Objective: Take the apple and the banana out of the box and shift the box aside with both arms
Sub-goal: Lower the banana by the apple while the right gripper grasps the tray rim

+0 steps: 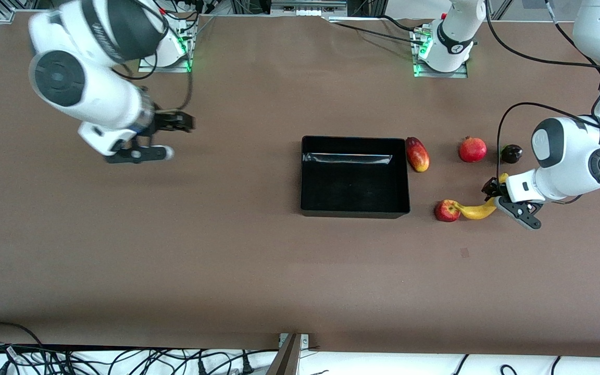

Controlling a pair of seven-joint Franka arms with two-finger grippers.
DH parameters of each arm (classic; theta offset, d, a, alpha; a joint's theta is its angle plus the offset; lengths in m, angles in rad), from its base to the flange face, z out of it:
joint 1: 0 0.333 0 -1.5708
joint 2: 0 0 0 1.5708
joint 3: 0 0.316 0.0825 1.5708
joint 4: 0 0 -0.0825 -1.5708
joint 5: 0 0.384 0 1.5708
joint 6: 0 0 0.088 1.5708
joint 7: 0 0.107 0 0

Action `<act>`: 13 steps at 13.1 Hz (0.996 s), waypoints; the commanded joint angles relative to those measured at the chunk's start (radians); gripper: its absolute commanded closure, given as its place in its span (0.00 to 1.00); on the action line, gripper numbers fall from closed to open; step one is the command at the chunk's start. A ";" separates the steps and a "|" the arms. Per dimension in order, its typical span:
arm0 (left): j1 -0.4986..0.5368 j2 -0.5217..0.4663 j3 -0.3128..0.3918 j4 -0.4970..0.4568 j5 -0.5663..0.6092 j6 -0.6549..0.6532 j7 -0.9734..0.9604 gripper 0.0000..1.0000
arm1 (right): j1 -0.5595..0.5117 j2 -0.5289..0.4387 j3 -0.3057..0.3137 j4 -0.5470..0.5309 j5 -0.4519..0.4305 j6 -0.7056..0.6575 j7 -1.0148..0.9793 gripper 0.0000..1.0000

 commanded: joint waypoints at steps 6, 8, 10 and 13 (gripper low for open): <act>0.014 0.093 0.031 0.026 -0.008 0.044 0.171 1.00 | 0.320 0.349 -0.011 0.043 0.094 0.605 0.311 0.00; 0.014 0.095 0.031 0.026 -0.008 0.044 0.192 1.00 | 0.360 0.426 -0.011 0.043 0.091 0.754 0.310 0.00; 0.014 0.099 0.033 0.026 0.001 0.050 0.201 1.00 | 0.390 0.475 -0.011 0.040 0.085 0.834 0.301 0.13; 0.013 0.101 0.037 0.025 0.036 0.093 0.235 1.00 | 0.395 0.495 -0.013 0.037 0.087 0.836 0.304 1.00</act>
